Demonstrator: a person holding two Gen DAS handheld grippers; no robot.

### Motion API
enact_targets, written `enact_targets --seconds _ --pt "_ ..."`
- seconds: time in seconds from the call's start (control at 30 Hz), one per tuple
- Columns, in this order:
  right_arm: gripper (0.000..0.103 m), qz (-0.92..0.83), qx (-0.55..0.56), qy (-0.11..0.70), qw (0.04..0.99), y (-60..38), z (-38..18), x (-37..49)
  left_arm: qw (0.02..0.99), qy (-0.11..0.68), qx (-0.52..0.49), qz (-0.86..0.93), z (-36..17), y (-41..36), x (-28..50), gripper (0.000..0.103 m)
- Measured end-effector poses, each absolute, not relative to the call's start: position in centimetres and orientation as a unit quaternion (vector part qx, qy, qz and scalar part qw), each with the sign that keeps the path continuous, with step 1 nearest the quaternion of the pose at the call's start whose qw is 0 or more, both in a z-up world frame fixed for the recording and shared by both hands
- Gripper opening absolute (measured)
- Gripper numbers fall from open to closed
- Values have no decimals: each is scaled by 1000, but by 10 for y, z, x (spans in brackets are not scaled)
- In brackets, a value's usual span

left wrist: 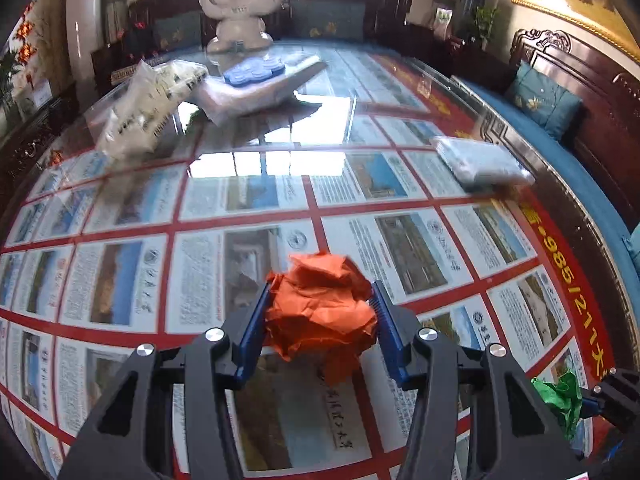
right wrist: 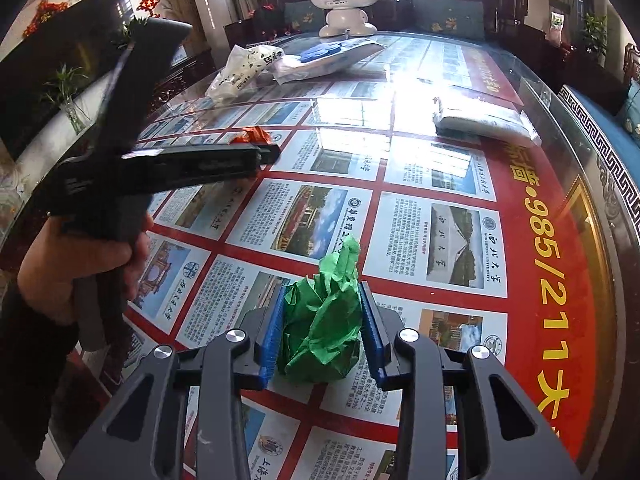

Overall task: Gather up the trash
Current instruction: 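Grasp the orange crumpled paper with left tool while right tool grasps green paper, then carry orange and green paper over the bin and open both tools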

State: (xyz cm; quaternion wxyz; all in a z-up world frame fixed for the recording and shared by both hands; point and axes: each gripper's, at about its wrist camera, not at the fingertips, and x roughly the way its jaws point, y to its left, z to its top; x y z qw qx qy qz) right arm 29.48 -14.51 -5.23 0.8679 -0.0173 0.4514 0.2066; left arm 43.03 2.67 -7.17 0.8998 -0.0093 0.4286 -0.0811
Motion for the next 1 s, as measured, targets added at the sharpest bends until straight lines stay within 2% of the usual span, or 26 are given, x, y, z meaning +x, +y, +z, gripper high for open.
enact_targets --seconds 0.17,0.37,0.7,1.0 --pt "35 212 -10 446 869 -148 -50 288 901 422 -16 -97 -67 24 416 46" --pt "35 216 -3 431 876 -157 -33 260 912 392 -14 -122 -43 28 364 46" --pt "35 224 19 389 893 -177 6 141 923 346 3 -171 7 23 219 47" --pt "35 250 36 371 894 -190 24 7 907 355 19 -228 4 16 69 48"
